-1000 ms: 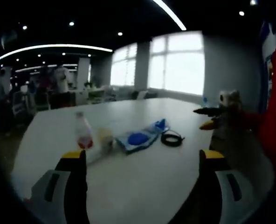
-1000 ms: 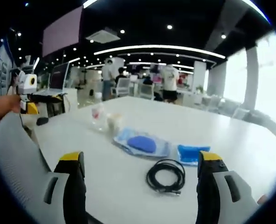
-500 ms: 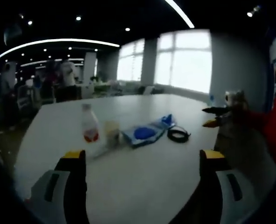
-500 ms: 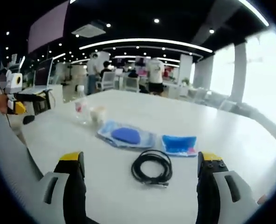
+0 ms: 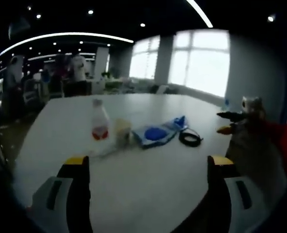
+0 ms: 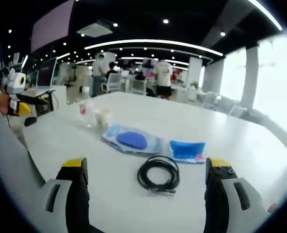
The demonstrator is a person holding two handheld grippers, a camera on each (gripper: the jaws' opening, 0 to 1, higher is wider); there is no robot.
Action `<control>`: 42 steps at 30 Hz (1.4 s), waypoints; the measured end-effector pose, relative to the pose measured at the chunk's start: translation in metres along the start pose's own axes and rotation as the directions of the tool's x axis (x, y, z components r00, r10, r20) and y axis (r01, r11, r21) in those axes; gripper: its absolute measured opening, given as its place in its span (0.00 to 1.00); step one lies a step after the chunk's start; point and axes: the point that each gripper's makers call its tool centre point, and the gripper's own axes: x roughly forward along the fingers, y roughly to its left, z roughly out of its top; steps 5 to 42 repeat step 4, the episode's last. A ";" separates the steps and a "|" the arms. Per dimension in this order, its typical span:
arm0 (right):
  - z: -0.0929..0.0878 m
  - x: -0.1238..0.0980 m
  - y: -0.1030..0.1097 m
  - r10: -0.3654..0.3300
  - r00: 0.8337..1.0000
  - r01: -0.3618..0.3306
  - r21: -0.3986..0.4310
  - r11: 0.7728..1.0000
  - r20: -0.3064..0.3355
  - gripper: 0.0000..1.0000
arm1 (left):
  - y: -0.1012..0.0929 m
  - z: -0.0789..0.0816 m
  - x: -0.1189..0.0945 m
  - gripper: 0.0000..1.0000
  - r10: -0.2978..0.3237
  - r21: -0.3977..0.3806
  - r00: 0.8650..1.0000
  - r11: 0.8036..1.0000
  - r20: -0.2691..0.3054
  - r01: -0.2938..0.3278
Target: Arrange the tabletop items into an orderly group along one side of the table until the central work area is clear of visible clutter.
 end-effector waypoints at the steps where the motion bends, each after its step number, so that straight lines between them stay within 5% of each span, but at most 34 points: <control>1: 0.000 0.000 0.000 0.001 1.000 -0.001 -0.001 1.000 -0.002 0.99 | 0.001 -0.001 0.000 0.98 0.005 0.002 1.000 1.000 -0.005 -0.005; 42: -0.001 0.001 0.002 0.009 1.000 -0.009 0.000 1.000 -0.006 0.99 | 0.004 -0.002 -0.001 0.98 0.019 0.001 1.000 1.000 -0.008 -0.019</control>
